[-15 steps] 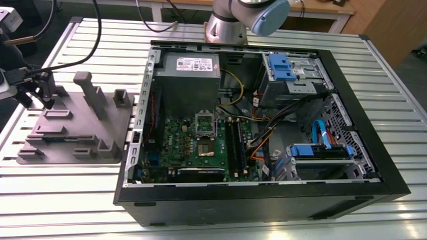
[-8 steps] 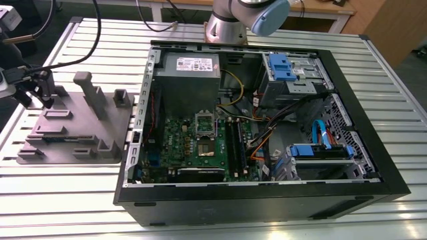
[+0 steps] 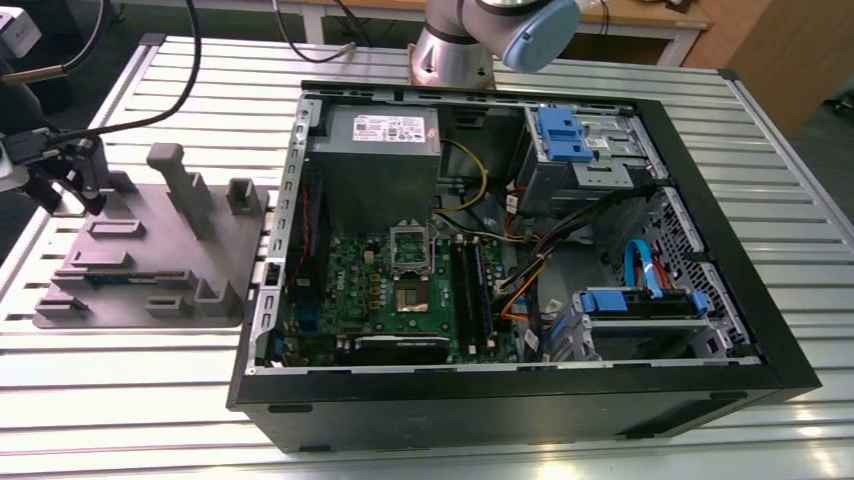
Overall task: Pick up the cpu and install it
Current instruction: 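Pick up the cpu and move it towards the insertion slot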
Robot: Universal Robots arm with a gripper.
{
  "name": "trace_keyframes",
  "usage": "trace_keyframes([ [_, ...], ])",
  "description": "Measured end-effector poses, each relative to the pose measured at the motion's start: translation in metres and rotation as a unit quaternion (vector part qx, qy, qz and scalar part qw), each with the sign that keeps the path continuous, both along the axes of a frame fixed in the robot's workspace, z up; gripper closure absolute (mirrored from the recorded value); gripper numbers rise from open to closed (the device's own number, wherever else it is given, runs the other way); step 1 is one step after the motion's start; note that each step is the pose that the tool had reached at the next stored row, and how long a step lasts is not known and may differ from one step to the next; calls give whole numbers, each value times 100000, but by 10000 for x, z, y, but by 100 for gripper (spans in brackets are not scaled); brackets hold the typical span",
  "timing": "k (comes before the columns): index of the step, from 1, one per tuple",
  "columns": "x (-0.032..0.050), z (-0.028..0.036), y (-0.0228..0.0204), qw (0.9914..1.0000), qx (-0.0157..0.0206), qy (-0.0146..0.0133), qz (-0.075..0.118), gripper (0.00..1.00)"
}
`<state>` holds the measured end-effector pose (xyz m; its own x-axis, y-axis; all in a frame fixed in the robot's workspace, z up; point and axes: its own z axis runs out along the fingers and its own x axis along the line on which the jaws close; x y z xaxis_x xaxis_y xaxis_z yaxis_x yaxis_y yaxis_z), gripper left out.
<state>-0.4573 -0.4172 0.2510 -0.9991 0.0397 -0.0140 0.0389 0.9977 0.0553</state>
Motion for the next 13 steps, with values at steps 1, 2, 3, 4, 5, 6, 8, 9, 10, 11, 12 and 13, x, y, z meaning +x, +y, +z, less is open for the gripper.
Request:
trace_keyframes([
  [1,0,5,0,100000,0,1,-1,53],
  [2,0,10,0,100000,-1,0,-2,53],
  [3,0,14,0,100000,2,-4,-1,53],
  [4,0,17,0,100000,5,-6,0,53],
  [5,0,21,0,100000,1,-5,0,53],
  [6,0,24,0,100000,2,-2,-1,53],
  [8,0,31,0,100000,0,0,-1,53],
  [9,0,35,0,100000,0,1,-1,53],
  [10,0,39,0,100000,-1,6,0,53],
  [11,0,42,0,100000,-2,1,-1,53],
  [12,0,46,0,100000,-2,3,0,53],
  [13,0,50,0,100000,-1,0,0,53],
])
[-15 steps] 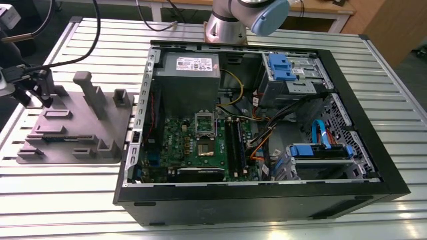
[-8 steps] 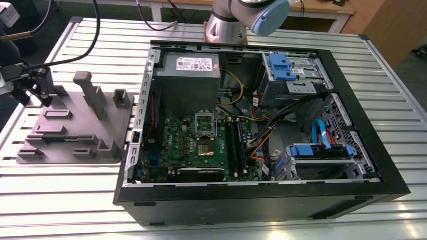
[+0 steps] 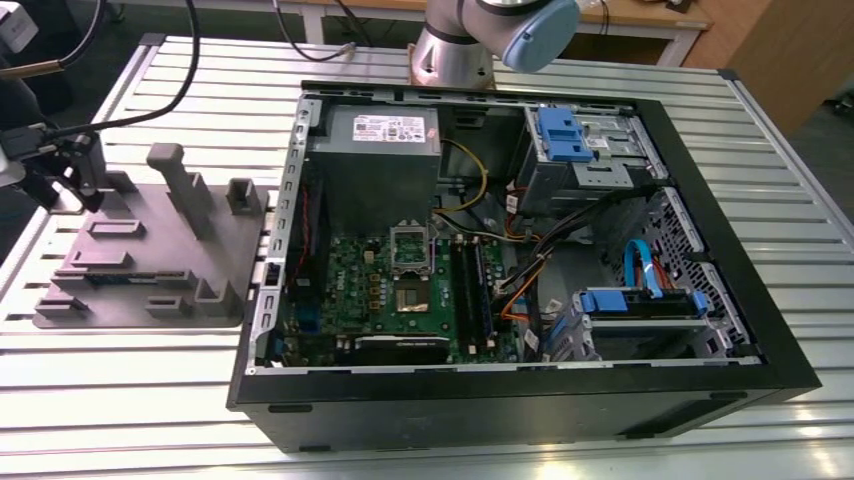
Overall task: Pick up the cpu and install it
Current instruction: 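Pick up the cpu and move it towards the insertion slot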
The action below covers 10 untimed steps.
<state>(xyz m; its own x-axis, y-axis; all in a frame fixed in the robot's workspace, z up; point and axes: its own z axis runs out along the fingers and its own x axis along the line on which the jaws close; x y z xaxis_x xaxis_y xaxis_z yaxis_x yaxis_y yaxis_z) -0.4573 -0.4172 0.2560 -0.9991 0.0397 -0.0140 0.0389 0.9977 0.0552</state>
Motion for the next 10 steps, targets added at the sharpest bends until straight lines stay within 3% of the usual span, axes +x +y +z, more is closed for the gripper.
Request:
trace_keyframes([
  [10,0,40,0,100000,1,0,2,53],
])
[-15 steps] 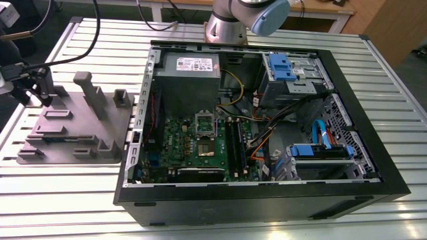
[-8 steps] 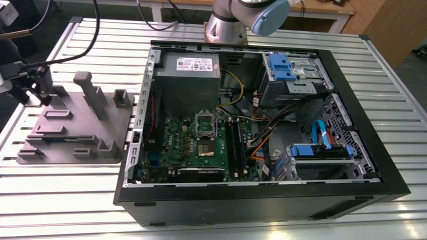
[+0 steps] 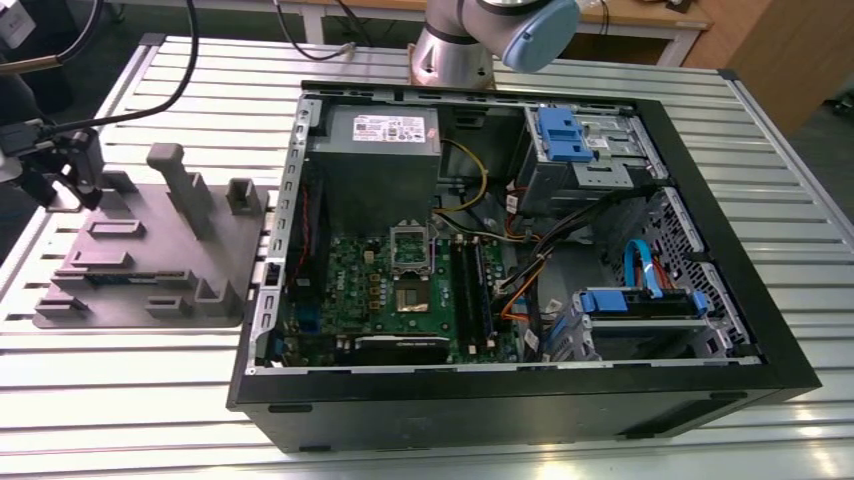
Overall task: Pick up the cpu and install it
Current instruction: 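Pick up the cpu and move it towards the insertion slot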
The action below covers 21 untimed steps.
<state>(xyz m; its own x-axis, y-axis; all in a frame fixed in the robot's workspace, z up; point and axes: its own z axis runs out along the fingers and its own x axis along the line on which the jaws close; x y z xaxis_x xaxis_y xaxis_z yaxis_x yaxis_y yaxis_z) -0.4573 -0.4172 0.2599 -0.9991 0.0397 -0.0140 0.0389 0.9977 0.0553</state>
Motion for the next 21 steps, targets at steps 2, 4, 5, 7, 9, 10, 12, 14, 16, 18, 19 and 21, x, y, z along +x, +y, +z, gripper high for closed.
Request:
trace_keyframes([
  [2,0,7,0,100000,-2,0,-1,53],
  [4,0,14,0,100000,1,-1,-2,53],
  [5,0,17,0,100000,1,-2,-2,53],
  [7,0,24,0,100000,1,-1,-3,53],
  [9,0,30,0,100000,2,-5,-1,53],
  [10,0,33,0,100000,3,-1,-3,53],
  [12,0,40,0,100000,1,1,-2,53],
  [14,0,46,0,100000,2,-6,-1,53],
  [16,0,53,0,100000,1,0,-1,53],
  [18,0,60,0,100000,0,3,-1,53],
  [19,0,64,0,100000,-2,4,-2,53],
  [21,0,70,0,100000,2,-4,-1,53],
])
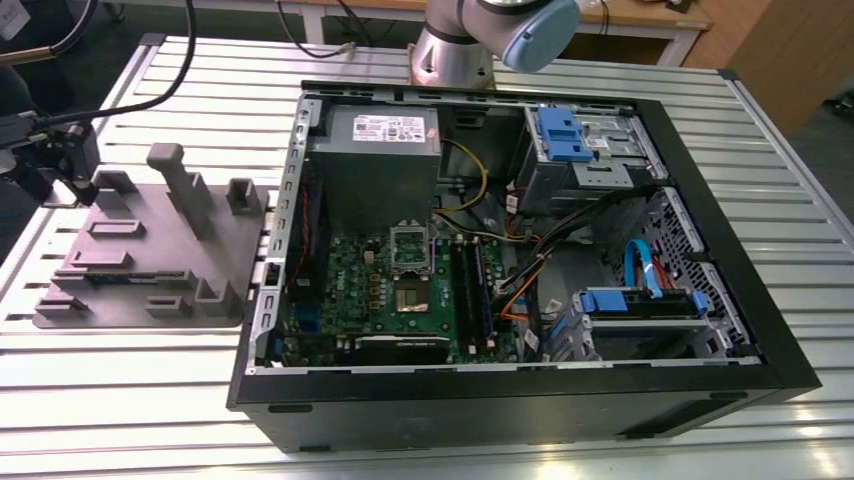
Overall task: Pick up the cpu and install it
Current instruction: 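Pick up the cpu and move it towards the insertion slot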
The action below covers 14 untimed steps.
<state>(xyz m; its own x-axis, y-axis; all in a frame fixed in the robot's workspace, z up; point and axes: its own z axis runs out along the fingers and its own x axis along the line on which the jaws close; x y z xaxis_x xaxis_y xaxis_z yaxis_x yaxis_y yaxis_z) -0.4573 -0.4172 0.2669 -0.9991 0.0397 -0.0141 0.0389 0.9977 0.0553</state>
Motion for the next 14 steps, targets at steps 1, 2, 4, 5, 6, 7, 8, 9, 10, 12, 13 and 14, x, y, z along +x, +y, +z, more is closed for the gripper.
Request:
trace_keyframes([
  [1,0,3,0,100000,0,0,0,53],
  [2,0,7,0,100000,-2,4,-1,53],
  [4,0,15,0,100000,-5,8,-2,53],
  [5,0,19,0,100000,-3,7,-1,53],
  [6,0,24,0,100000,-5,8,0,53],
  [7,0,28,0,100000,-2,7,-3,53],
  [8,0,32,0,100000,-2,6,0,53],
  [9,0,37,0,100000,-2,2,0,53],
  [10,0,41,0,100000,-2,5,-2,53],
  [12,0,49,0,100000,-2,5,0,53],
  [13,0,52,0,100000,-1,3,-1,53],
  [14,0,57,0,100000,-2,4,-1,53],
])
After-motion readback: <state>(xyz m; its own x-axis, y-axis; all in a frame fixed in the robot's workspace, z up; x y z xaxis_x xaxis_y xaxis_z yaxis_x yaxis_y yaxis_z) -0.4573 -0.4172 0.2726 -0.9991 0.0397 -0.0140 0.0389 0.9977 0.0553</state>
